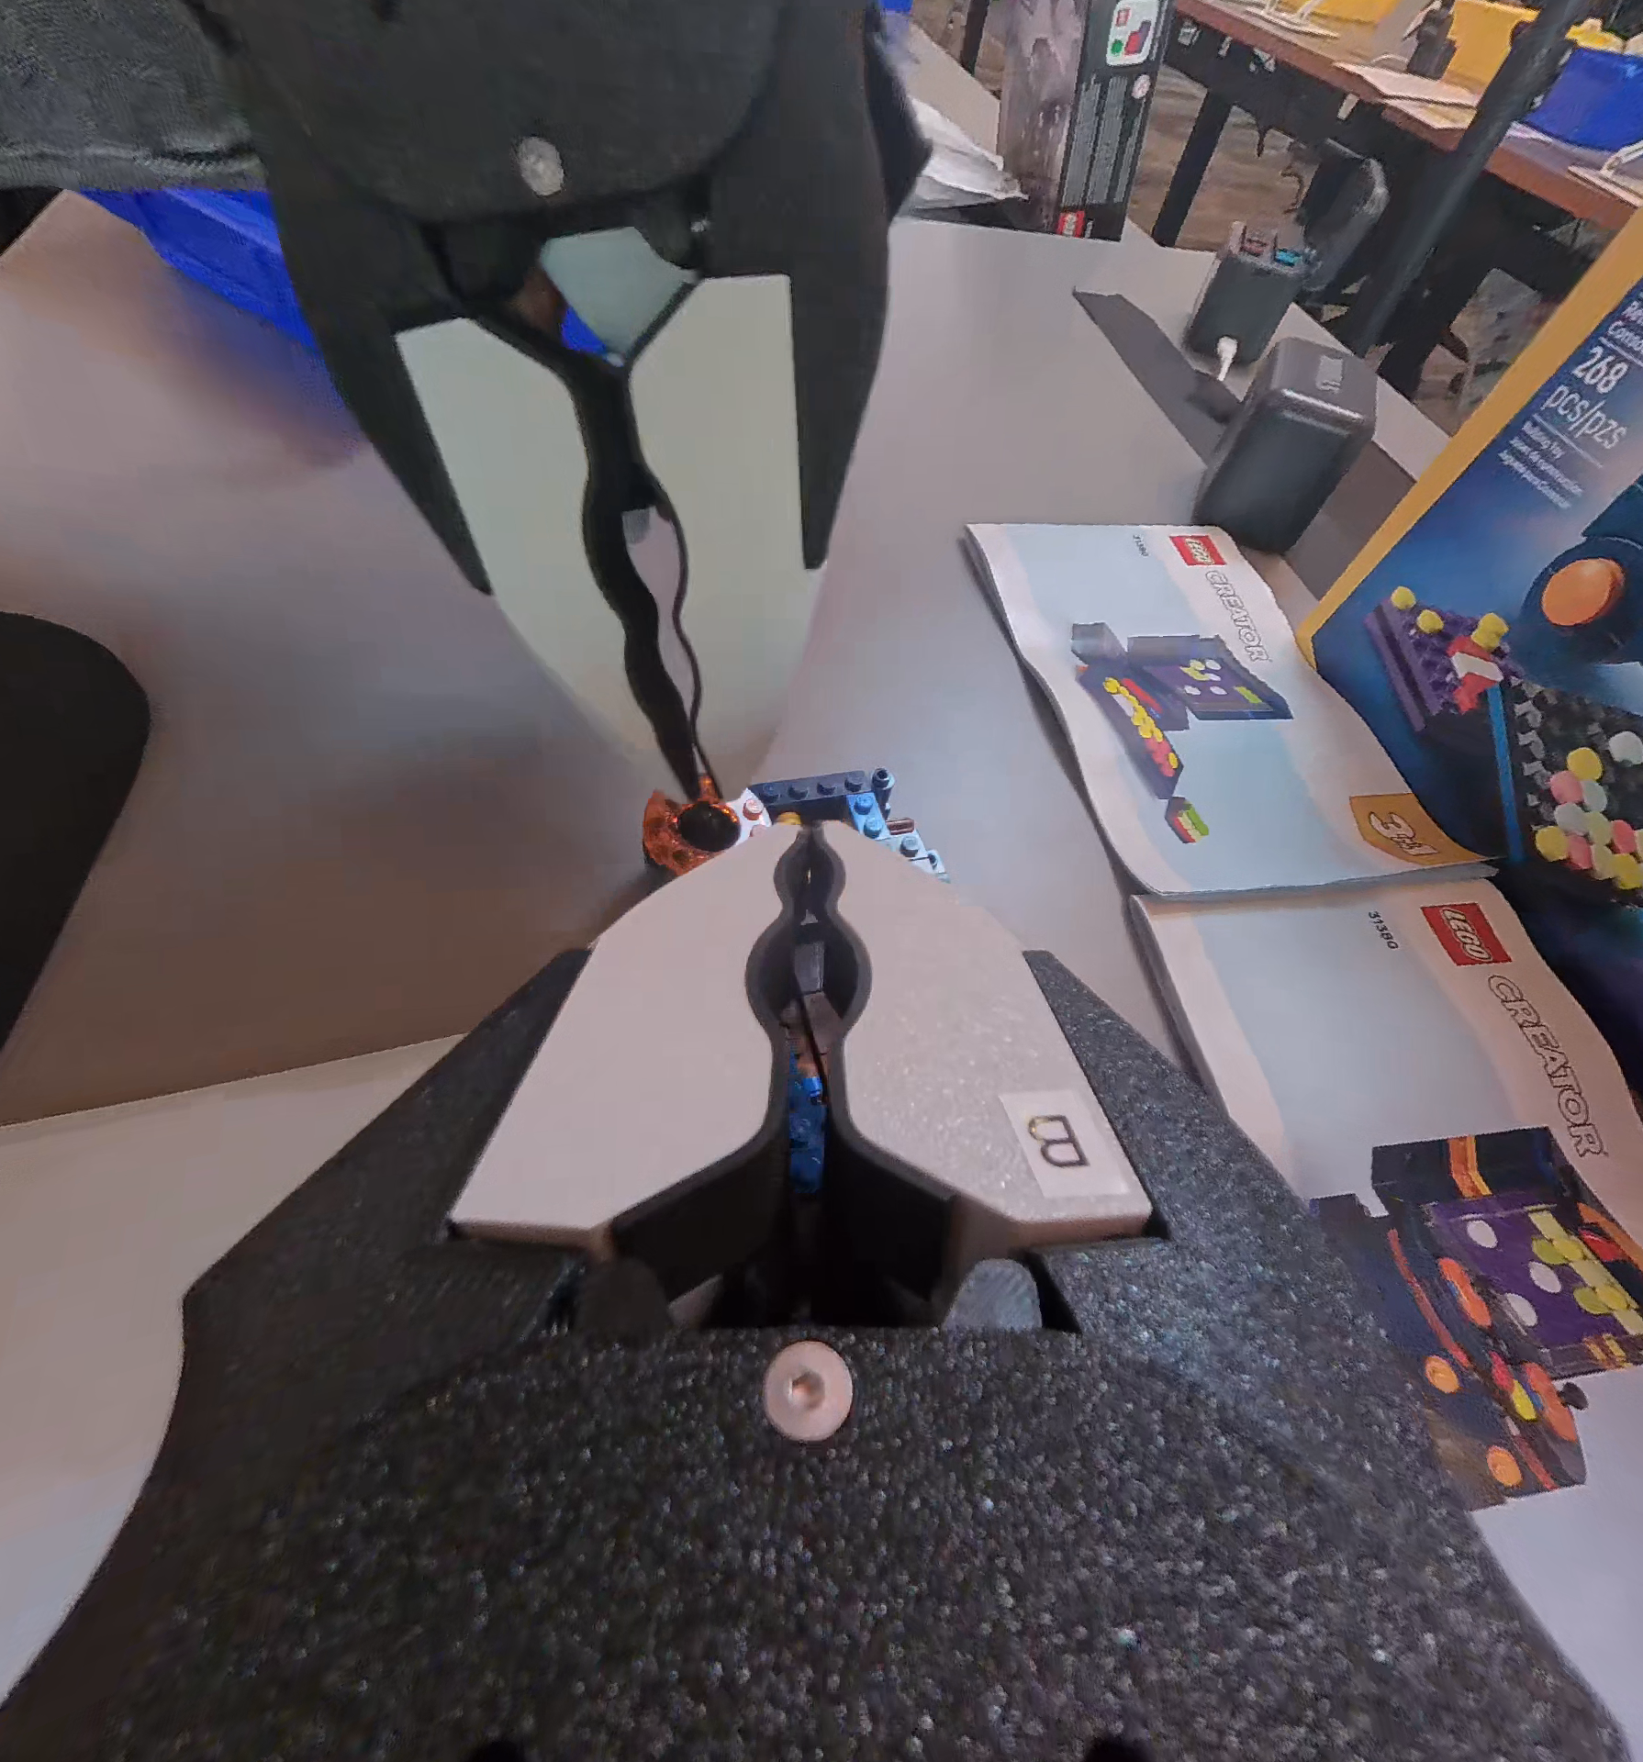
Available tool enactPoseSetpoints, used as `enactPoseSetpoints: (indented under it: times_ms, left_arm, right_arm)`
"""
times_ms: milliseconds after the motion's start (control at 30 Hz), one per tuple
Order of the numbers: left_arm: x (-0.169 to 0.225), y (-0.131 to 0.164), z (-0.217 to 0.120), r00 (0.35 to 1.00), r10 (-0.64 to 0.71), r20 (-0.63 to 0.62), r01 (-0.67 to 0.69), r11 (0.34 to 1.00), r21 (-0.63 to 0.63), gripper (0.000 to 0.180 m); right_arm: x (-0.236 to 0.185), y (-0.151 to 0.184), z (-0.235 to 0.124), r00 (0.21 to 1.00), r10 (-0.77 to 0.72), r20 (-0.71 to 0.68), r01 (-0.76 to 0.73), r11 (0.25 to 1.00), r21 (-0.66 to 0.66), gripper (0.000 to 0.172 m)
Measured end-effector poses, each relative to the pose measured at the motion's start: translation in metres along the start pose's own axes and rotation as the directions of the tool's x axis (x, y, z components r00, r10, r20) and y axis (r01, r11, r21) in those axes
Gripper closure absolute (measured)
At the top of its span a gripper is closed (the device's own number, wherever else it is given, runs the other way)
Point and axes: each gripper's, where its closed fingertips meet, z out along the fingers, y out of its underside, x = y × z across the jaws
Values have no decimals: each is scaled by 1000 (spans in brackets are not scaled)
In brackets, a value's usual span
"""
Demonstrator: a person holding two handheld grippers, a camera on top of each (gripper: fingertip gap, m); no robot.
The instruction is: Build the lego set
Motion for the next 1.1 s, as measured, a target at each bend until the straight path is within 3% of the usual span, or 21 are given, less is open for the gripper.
enactPoseSetpoints:
  times_ms: [667, 933, 1100]
  left_arm:
    - [8, 11, 10, 994, -100, -36, 98, 994, -50, 180]
    - [8, 12, 11, 982, -179, -57, 179, 984, 4, 180]
    - [8, 12, 11, 973, -225, -53, 228, 972, 54, 180]
  right_arm:
    - [-16, 20, 25, 999, -21, -33, 13, 975, -223, 172]
    - [-18, 21, 29, 995, -69, -78, 46, 963, -267, 171]
    - [-18, 23, 29, 996, -14, -84, -8, 967, -256, 170]
